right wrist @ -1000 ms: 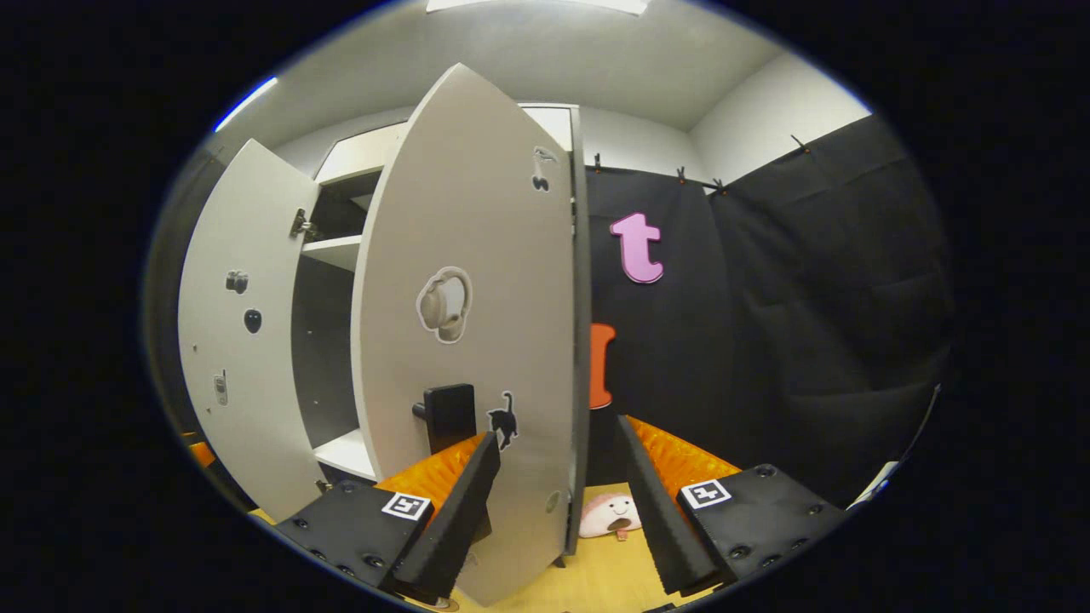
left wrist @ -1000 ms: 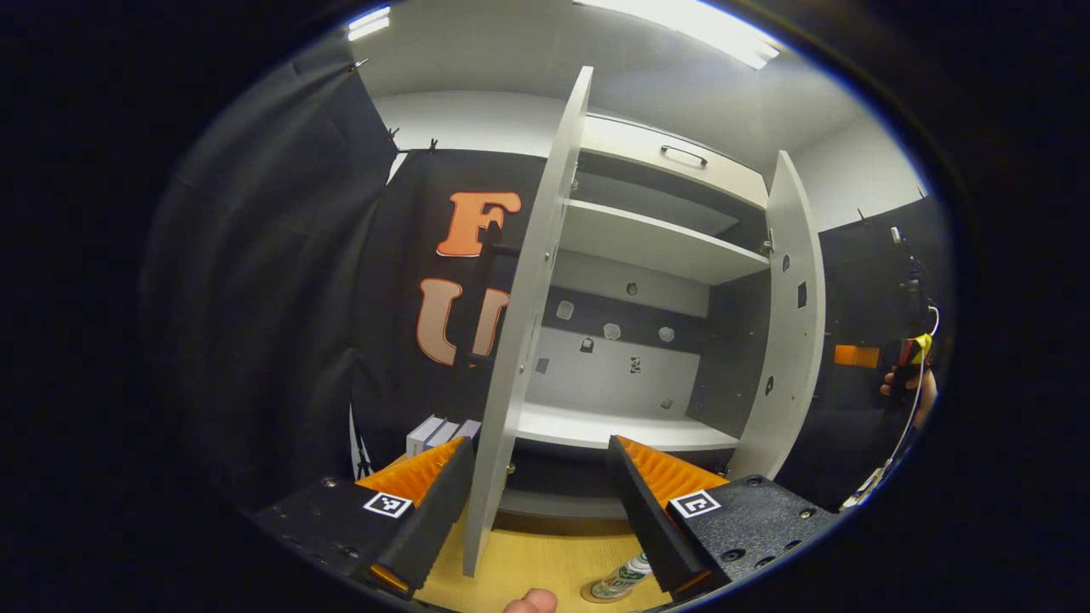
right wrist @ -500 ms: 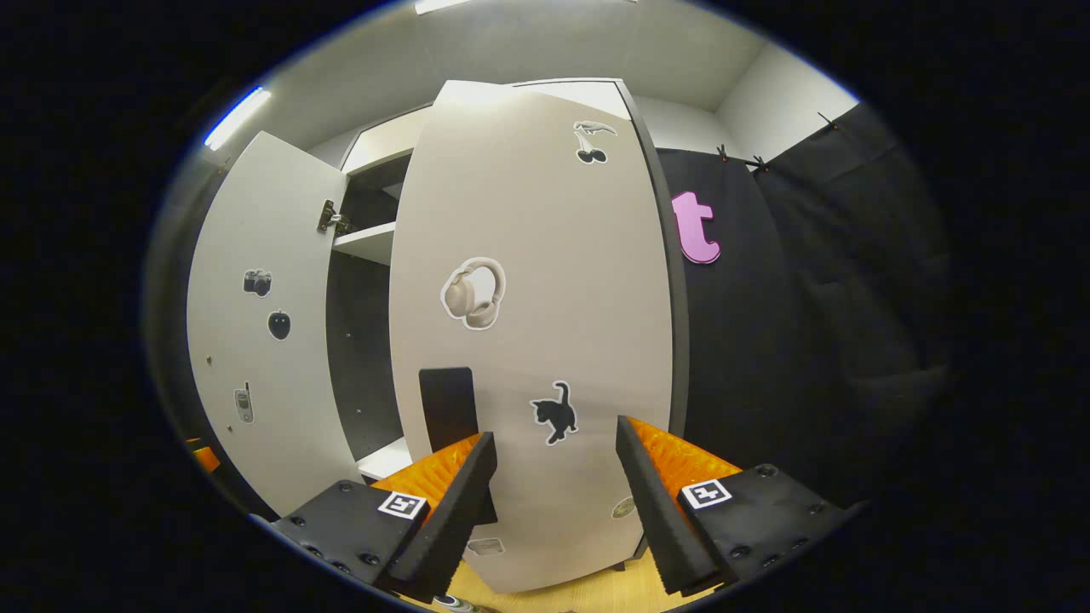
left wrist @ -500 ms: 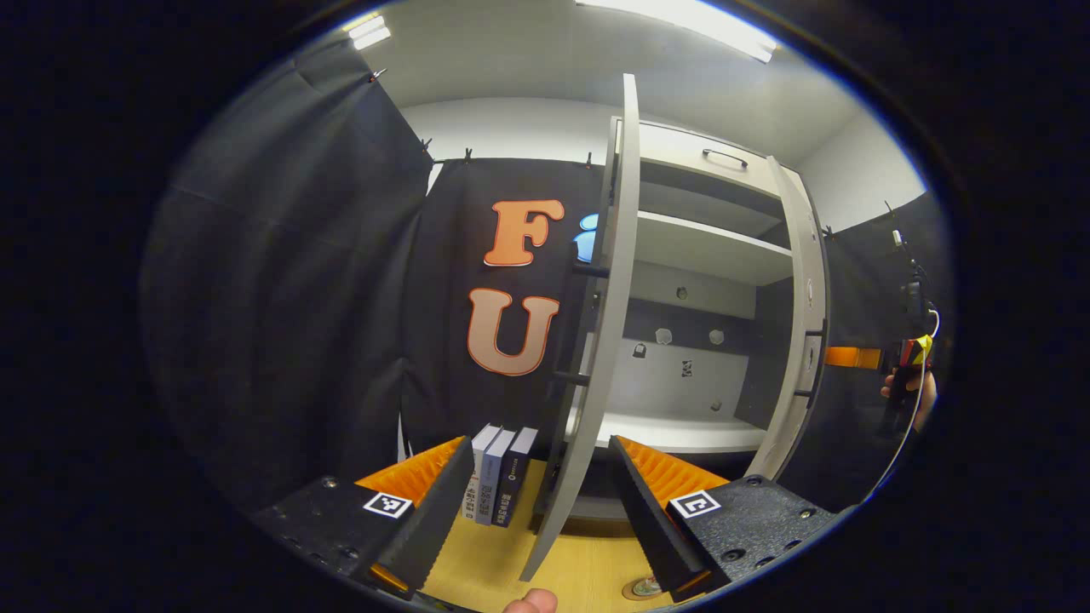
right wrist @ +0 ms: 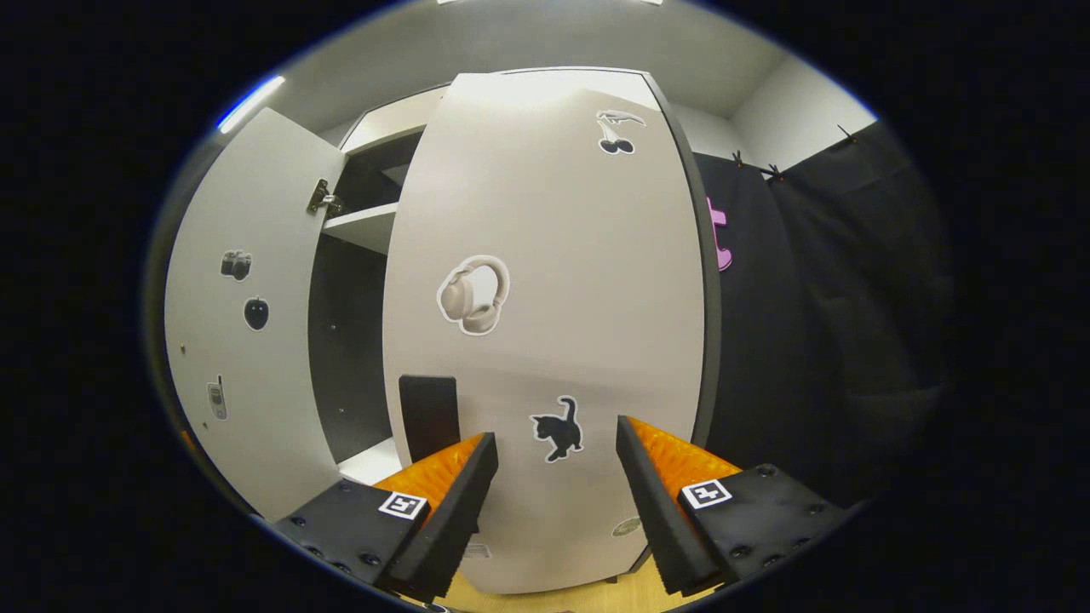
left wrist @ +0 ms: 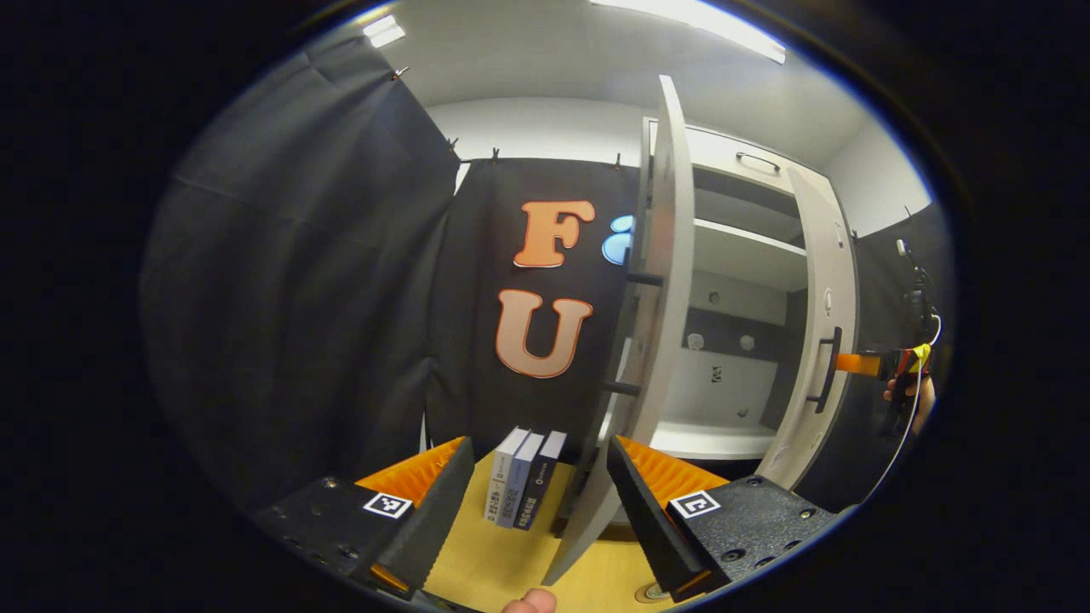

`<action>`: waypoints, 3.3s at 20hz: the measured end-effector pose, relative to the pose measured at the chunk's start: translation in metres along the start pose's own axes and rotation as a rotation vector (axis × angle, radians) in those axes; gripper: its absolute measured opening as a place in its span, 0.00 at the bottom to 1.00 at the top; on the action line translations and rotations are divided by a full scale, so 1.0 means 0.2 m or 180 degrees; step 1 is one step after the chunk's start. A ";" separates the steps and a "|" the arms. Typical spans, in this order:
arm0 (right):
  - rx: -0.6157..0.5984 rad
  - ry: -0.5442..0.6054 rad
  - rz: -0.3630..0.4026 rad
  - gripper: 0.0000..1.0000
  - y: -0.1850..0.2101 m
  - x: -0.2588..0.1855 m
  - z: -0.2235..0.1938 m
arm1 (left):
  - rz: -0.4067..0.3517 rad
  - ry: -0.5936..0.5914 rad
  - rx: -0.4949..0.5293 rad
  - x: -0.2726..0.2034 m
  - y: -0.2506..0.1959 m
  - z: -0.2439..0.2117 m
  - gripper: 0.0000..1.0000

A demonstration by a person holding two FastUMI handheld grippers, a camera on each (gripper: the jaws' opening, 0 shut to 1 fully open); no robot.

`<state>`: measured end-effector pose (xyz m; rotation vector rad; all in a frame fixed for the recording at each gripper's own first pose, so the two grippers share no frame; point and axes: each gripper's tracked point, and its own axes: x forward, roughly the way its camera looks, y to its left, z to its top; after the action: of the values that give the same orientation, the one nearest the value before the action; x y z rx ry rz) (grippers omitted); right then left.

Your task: Grasp the bottle in the cabinet with the left hand and place it on the coaster, then close the right door with the right hand and the left door with the left hand.

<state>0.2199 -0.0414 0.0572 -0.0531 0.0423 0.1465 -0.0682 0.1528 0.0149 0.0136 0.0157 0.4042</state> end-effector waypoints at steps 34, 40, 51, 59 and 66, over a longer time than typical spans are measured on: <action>0.0025 -0.0020 -0.0356 0.94 -0.23 -0.73 0.00 | -0.1101 -0.0095 -0.0127 0.35 -0.90 0.12 0.92; 0.0049 -0.0024 -0.0506 0.94 -0.32 -0.85 0.00 | -0.1488 -0.0034 -0.0179 0.42 -1.14 0.09 0.96; 0.0121 0.0021 -0.0635 0.94 -0.39 -1.04 -0.04 | -0.1567 0.0054 0.0006 0.62 -1.38 -0.01 0.95; 0.0128 -0.0001 -0.0749 0.93 -0.45 -1.14 -0.05 | -0.1517 0.0068 0.0043 0.63 -1.43 0.00 0.95; 0.0165 -0.0003 -0.0686 0.94 -0.38 -1.18 -0.07 | -0.1425 -0.0035 0.0108 0.46 -1.26 0.11 0.95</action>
<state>-0.0022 -0.1507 0.0586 -0.0058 0.0393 -0.0699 0.1156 -0.0425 0.0313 0.0448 0.0141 -0.0438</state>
